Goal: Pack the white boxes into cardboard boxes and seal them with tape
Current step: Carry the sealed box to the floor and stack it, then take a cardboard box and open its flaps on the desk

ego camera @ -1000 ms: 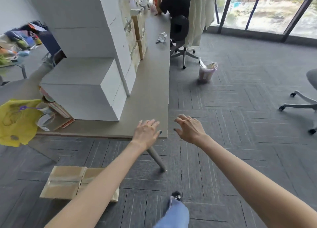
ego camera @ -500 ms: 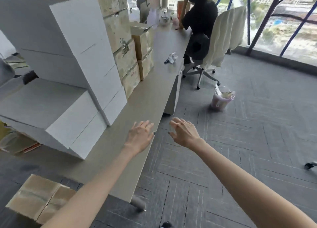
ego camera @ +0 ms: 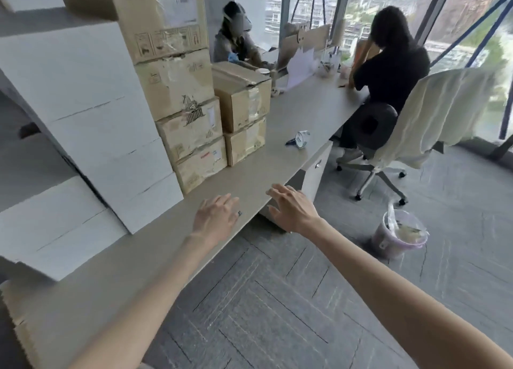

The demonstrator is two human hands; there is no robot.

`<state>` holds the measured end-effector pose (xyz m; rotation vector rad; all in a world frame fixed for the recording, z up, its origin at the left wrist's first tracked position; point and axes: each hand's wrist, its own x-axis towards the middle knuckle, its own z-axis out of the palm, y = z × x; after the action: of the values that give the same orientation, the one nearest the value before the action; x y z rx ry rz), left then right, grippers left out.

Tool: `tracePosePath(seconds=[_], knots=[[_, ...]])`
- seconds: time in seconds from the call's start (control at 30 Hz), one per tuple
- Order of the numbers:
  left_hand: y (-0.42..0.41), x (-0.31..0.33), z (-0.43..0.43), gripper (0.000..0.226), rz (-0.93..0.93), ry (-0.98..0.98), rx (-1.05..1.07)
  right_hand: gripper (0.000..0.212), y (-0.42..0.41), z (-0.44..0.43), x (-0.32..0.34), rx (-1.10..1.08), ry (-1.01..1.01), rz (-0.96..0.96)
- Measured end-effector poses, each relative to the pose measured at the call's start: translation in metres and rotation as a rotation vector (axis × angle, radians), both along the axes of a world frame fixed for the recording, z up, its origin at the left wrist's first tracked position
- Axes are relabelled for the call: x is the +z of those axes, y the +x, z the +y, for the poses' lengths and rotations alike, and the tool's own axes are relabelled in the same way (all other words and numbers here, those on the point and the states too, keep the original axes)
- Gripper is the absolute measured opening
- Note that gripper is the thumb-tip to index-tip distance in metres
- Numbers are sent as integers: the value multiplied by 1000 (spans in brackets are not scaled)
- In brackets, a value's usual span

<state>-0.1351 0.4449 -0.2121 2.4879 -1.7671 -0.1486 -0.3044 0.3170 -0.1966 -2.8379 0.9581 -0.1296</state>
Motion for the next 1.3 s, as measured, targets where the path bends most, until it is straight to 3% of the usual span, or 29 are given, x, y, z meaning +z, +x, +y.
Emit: tracePosePath(seconds=[0.3, 0.67, 1.0, 1.3], knots=[[-23, 23, -129, 48, -3, -102, 188, 48, 8, -165, 23, 179, -23, -74], [29, 47, -297, 42, -23, -272, 424, 44, 101, -358, 46, 371, -77, -105], [89, 78, -401, 47, -76, -320, 630, 44, 188, -492, 69, 500, -64, -174], [149, 79, -469, 62, 57, -361, 989, 54, 277, -576, 67, 572, 33, -215]])
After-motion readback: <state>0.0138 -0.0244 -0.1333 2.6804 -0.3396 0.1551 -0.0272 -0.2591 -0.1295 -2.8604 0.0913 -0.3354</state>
